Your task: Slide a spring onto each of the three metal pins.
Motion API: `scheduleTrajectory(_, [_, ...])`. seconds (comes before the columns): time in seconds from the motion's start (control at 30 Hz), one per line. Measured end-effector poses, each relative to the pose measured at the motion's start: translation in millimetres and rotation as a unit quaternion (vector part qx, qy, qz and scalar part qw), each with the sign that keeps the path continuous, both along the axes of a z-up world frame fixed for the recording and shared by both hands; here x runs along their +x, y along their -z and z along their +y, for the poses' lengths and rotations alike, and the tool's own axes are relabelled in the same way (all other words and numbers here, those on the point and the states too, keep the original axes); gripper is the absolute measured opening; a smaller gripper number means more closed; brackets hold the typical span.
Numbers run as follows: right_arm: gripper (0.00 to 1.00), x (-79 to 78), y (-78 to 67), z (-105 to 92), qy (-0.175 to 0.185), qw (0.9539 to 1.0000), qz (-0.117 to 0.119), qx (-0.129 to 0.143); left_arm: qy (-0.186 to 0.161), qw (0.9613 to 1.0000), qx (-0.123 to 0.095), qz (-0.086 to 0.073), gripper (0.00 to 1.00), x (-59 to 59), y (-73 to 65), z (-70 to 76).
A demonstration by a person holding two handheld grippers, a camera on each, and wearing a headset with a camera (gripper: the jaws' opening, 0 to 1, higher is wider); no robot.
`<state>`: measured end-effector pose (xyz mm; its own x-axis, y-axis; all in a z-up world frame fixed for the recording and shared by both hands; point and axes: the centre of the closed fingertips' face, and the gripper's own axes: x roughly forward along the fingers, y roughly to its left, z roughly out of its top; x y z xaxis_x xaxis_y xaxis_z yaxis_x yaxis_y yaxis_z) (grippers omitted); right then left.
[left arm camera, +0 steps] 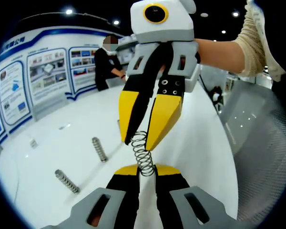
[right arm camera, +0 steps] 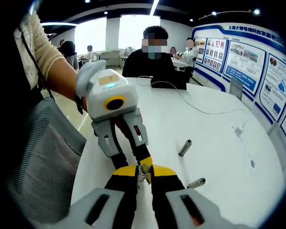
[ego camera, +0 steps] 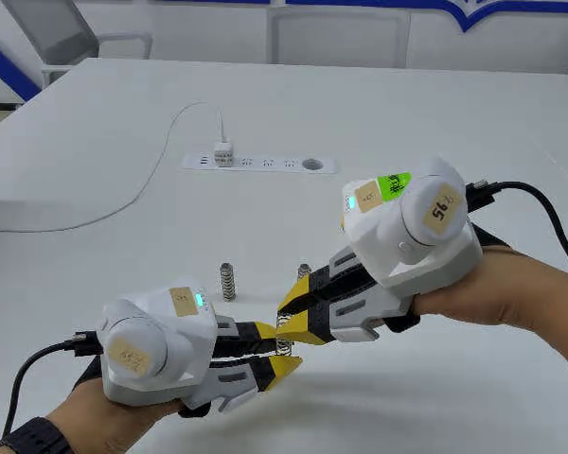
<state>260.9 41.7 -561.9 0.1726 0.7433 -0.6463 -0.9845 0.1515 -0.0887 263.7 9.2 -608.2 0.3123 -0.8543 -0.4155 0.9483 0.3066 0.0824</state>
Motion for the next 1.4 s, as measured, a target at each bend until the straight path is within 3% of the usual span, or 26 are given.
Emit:
scheduleTrajectory(0.33, [0.11,5.3,-1.9,-7.1,0.011,0.9999,-0.003,-0.002,-0.011,0.9998,-0.009,0.012,0.20,-0.9,1.7,2.9])
scheduleTrajectory(0.8, [0.11,15.9,-10.0,-21.7,0.035,0.9993,-0.011,0.000,-0.053,0.9978,-0.023,0.031,0.34,5.5,5.0,24.8])
scheduleTrajectory(1.4, [0.11,35.7,-26.1,-51.0,0.079,0.9965,-0.029,0.006,-0.086,0.9952,-0.029,0.038,0.45,9.0,8.9,47.9])
